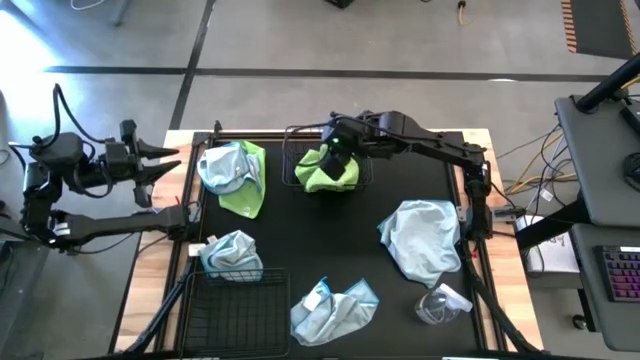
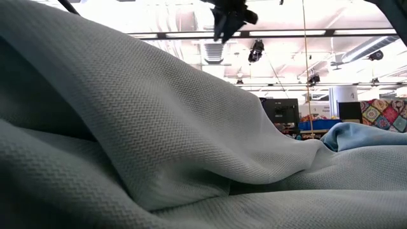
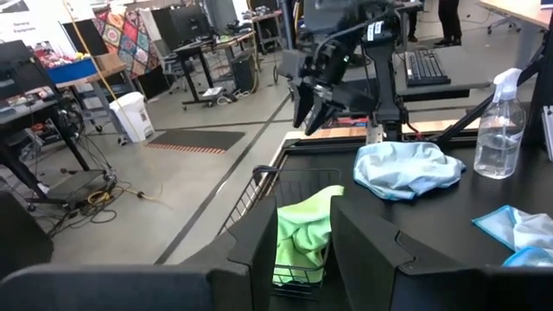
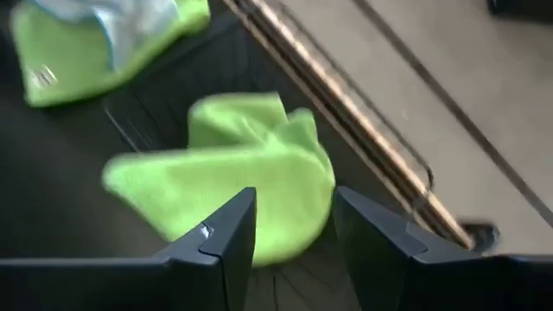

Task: Sort microfiber towel by color & place in baskets
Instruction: Put the blue microfiber towel into the bottom black wire basket

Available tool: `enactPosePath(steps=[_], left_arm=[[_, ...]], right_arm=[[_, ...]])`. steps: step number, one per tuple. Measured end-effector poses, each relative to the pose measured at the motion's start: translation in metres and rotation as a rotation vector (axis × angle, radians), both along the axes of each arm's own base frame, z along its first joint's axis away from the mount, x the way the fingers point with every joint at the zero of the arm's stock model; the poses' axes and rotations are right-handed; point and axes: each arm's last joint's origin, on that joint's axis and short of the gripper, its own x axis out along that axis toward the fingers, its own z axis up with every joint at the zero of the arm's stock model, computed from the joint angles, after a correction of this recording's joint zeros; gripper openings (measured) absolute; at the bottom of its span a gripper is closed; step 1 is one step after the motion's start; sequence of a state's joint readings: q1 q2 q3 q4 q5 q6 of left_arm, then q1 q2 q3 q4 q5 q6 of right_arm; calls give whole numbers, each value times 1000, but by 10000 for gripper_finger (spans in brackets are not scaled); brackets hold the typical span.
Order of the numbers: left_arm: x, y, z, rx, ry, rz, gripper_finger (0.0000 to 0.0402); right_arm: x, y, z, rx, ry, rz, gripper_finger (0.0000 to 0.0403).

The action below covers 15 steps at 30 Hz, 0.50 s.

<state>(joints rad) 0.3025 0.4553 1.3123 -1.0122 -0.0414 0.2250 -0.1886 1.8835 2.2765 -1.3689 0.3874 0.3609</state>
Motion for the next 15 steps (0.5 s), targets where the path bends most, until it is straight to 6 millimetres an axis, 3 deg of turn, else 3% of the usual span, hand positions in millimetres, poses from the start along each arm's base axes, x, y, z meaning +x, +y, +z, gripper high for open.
enactPosePath(steps=[4, 9, 15], left_arm=[[0, 0, 0, 1, 0, 0, 95], [0, 0, 0, 2, 0, 0, 95], [0, 0, 0, 2, 1, 0, 95]], right_arm=[[-15, 6, -9, 160, 134, -35, 149], [-16, 19, -17, 348, 126, -4, 143], [-15, 33, -36, 405, 209, -22, 137]])
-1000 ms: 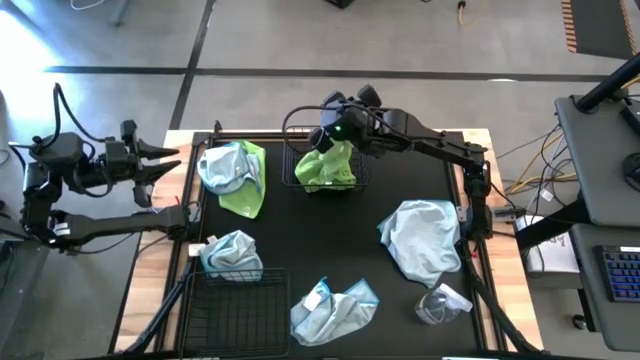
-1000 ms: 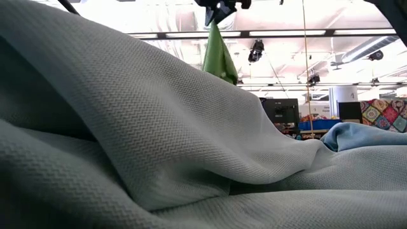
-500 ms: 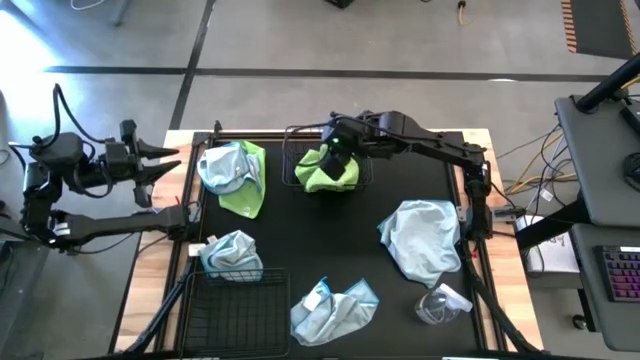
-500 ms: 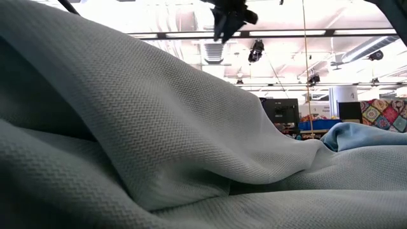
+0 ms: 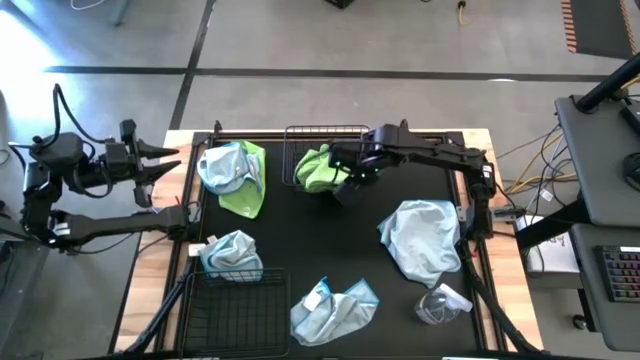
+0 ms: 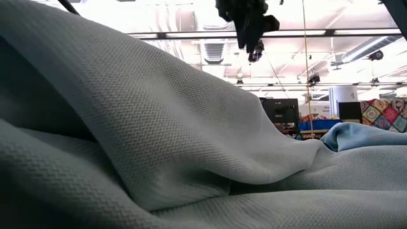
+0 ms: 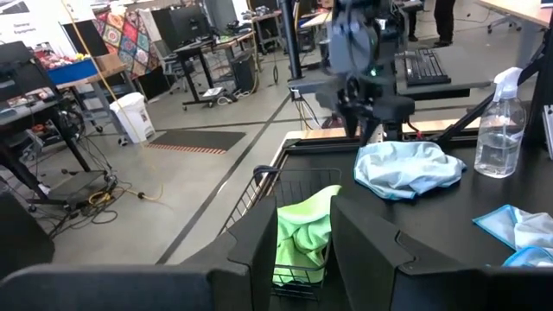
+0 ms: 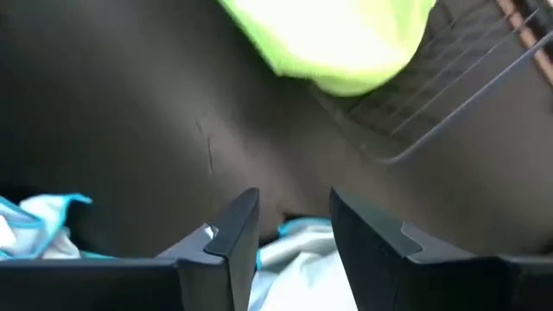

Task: Sort microfiber towel by color & place in baskets
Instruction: Put the blue microfiber towel into the bottom black wire basket

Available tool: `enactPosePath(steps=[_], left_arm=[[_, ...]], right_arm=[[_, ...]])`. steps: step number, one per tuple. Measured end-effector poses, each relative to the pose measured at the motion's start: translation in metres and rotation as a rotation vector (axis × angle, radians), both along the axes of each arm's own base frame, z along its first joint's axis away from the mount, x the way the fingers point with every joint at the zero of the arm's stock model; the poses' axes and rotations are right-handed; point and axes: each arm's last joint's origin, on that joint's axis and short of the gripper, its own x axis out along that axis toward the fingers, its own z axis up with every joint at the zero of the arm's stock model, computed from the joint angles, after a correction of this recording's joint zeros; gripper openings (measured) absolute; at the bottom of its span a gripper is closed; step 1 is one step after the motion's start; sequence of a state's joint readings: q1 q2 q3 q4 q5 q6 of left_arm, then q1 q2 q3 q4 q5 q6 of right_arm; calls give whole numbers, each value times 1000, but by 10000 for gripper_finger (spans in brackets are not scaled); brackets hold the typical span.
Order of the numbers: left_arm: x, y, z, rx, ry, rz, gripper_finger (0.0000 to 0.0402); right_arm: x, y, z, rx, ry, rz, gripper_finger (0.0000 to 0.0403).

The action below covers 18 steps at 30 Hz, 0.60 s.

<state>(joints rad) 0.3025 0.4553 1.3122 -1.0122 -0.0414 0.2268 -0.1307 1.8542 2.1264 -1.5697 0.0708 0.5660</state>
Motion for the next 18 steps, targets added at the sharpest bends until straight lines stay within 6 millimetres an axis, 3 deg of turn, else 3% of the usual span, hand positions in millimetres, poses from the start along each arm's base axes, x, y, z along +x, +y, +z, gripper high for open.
enactPosePath(steps=[10, 18], left_arm=[[0, 0, 0, -63, -20, 10, 95], [0, 0, -1, -156, -47, 25, 95]], right_arm=[[-1, 35, -48, 151, 182, 78, 137], [-22, 66, -66, 171, 286, 154, 137]])
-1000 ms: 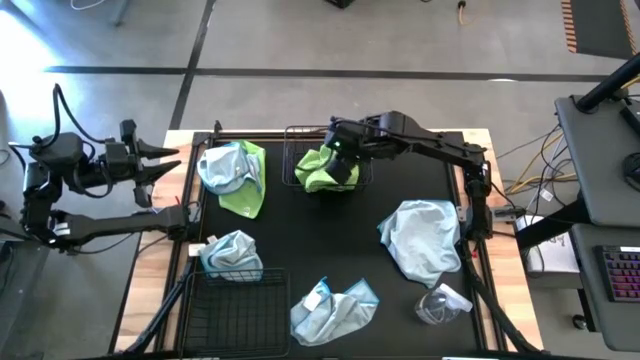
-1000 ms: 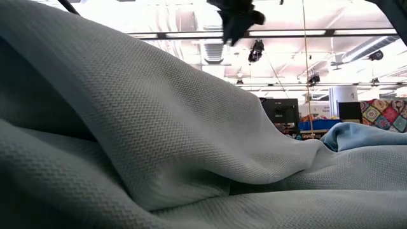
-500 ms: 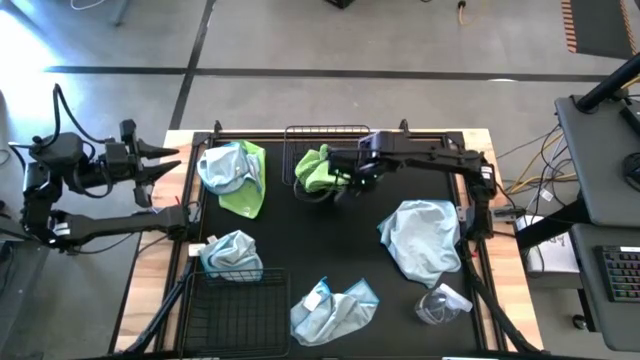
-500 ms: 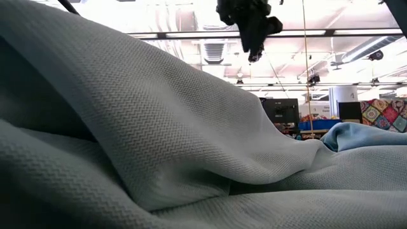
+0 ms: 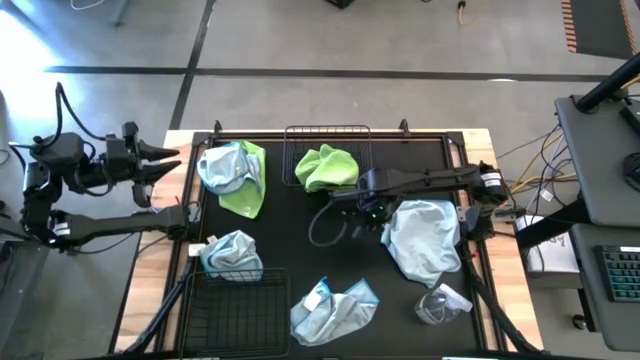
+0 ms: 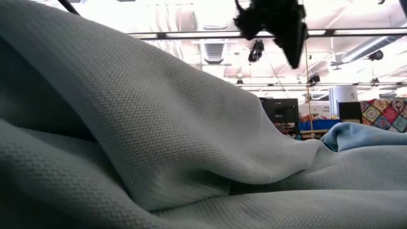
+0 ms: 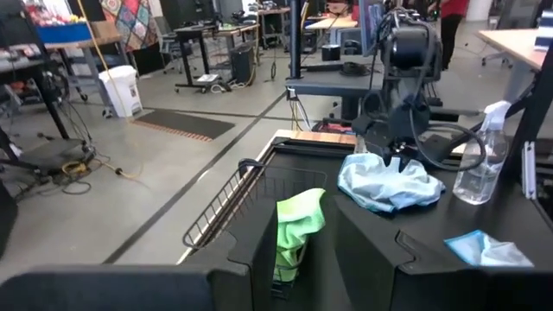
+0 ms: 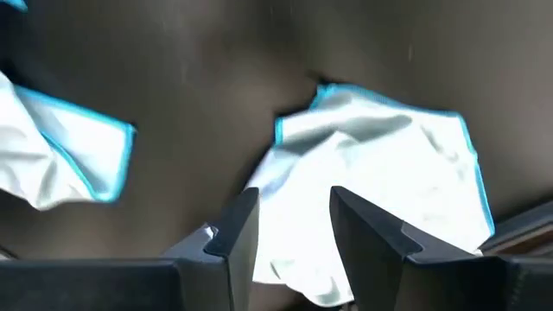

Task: Sort microfiber towel by color & place in baskets
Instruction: Put the blue microfiber towel into the bottom black wire basket

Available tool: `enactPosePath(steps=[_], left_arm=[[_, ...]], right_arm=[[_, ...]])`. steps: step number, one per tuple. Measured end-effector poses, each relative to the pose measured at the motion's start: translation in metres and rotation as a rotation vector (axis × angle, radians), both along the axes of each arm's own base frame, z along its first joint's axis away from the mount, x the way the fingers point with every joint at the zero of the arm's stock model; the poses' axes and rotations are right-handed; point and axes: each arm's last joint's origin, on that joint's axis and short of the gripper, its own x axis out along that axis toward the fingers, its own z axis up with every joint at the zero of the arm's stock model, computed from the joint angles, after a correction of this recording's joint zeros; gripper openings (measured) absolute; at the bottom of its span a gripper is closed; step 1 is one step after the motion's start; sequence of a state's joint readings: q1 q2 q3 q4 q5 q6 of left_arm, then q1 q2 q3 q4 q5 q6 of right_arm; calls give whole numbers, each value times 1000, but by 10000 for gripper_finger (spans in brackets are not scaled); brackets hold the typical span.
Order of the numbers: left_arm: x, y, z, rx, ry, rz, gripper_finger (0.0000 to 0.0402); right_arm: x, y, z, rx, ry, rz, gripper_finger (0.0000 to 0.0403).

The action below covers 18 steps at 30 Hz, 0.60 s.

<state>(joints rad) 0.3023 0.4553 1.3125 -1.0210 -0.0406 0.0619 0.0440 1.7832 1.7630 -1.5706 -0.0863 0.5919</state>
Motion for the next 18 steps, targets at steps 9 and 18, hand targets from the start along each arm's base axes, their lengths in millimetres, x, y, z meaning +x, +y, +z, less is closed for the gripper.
enactPosePath(steps=[9, 18], left_arm=[[0, 0, 0, -79, -28, 14, 95], [0, 0, 0, -108, -40, 19, 95]], right_arm=[[-43, 6, -9, -56, 43, -31, 130], [-83, 4, -34, -22, -181, -180, 130]])
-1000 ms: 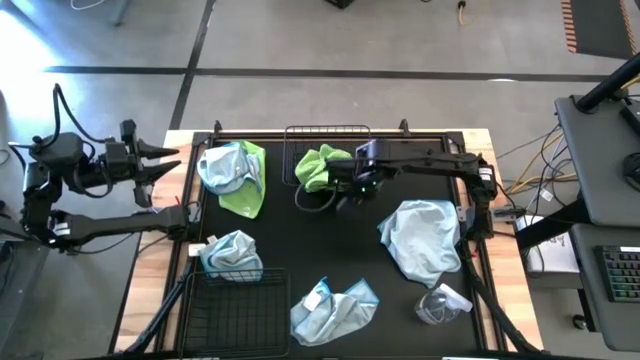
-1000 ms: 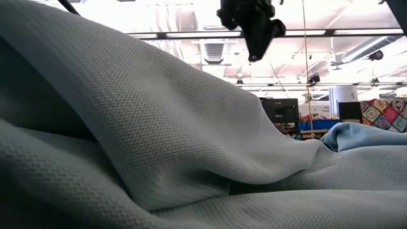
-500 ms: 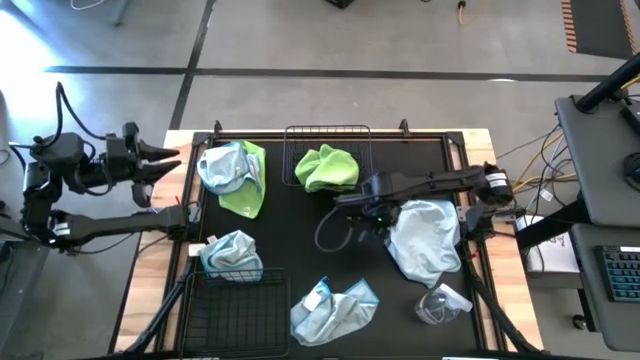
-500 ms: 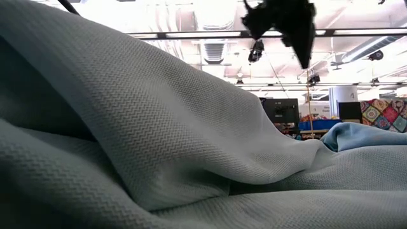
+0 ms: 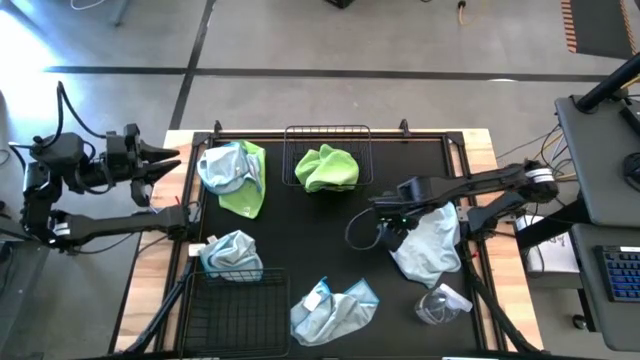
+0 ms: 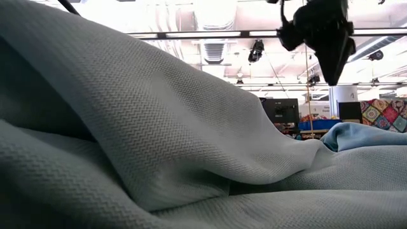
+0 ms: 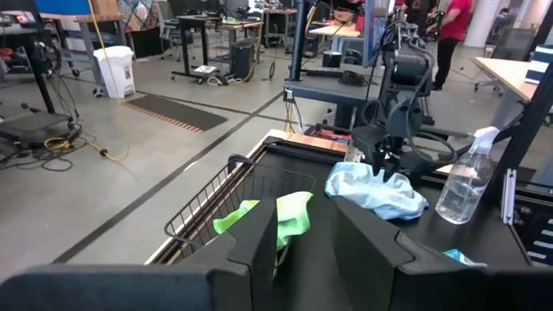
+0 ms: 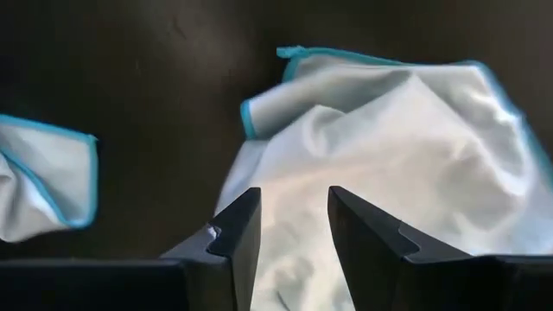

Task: Sort microfiber towel by color & place in baskets
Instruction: Put the blue microfiber towel into the bottom black wire basket

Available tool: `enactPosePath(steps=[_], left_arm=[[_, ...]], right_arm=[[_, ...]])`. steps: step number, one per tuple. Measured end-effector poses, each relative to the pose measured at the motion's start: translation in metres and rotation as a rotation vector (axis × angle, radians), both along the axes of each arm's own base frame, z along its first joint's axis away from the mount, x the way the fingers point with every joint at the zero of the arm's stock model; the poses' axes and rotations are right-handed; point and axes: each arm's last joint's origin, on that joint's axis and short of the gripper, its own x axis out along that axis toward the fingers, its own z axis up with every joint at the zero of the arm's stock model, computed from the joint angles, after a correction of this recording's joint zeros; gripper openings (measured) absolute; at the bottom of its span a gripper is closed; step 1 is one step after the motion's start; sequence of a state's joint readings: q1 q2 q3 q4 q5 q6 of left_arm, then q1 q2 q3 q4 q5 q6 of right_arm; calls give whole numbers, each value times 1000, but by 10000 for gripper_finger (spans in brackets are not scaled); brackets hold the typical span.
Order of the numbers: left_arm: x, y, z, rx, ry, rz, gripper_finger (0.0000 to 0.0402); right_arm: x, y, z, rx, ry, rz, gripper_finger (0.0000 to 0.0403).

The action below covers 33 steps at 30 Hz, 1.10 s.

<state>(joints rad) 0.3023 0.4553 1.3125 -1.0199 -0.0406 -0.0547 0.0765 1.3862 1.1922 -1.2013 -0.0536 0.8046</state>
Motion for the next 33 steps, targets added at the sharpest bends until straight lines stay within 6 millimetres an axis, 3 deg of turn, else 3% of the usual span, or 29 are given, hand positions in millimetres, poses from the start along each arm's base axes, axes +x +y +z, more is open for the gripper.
enactPosePath(steps=[6, 13, 22, 33], left_arm=[[0, 0, 0, -15, -6, 3, 95], [0, 0, 0, -17, -7, 3, 95], [1, 0, -1, -33, -7, 6, 95], [1, 0, -1, -33, -7, 6, 95]], right_arm=[[-22, -1, -23, 60, -61, -120, 130], [-37, 0, -48, 107, 2, -172, 130], [-45, 0, -76, 122, 58, -172, 130], [-41, 0, -85, 122, 52, -162, 159]])
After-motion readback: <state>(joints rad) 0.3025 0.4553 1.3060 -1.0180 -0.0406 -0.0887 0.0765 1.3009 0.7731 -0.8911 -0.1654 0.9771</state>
